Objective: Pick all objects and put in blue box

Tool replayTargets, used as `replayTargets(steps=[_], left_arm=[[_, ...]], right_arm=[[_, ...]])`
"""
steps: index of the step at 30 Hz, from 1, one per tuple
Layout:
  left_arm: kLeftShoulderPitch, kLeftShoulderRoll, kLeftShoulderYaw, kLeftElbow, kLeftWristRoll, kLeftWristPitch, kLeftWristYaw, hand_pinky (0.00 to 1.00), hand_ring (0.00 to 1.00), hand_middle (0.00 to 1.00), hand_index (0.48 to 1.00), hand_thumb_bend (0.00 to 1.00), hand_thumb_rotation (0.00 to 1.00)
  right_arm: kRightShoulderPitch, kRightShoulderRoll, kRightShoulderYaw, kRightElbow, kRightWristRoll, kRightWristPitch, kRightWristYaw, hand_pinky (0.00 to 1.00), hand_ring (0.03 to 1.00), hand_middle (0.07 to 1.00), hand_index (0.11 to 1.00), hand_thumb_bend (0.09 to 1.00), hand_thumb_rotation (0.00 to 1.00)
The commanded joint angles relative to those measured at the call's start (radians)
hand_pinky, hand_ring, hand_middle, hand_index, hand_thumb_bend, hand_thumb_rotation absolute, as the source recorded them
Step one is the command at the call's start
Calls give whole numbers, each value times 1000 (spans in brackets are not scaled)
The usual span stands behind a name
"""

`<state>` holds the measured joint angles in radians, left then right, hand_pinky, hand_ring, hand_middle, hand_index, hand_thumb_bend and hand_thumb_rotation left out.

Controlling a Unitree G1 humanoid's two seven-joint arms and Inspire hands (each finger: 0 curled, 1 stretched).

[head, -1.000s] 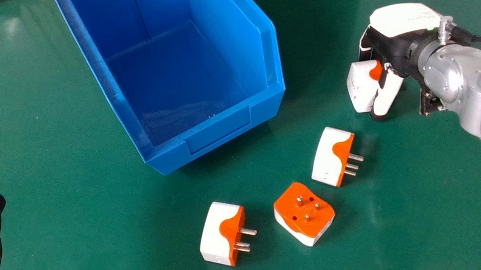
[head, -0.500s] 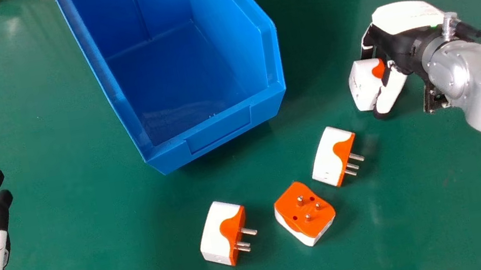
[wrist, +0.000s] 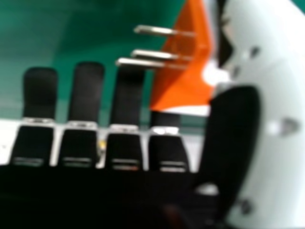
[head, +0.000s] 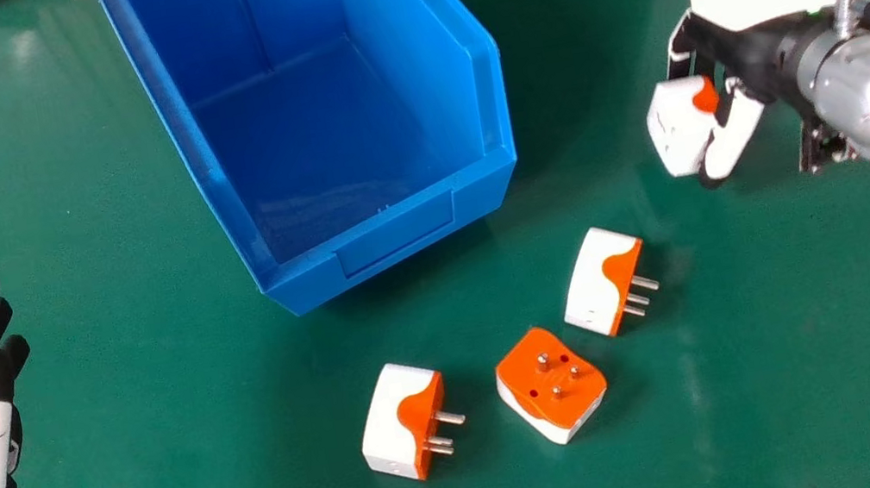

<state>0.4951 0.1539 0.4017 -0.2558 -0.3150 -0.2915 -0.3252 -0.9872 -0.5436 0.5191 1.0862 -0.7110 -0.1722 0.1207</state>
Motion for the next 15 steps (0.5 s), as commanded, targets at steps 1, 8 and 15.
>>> replayTargets(steps=[1,8,15], left_arm=[[-2,1,1,-4,2,-23,5,969,976,974,979,812,873],[-18,3,-2,5,8,-26,7,971,975,974,976,817,869],[-28,3,0,12,4,-16,11,969,974,974,974,816,862]], right_arm=[[-7,-40,-32,-58,25,-11,20,412,528,580,490,477,136],[57,-98,-50,-205,9,-33,13,375,485,543,487,477,138],[147,-145,-123,-373,43,-74,21,300,391,455,481,478,137]])
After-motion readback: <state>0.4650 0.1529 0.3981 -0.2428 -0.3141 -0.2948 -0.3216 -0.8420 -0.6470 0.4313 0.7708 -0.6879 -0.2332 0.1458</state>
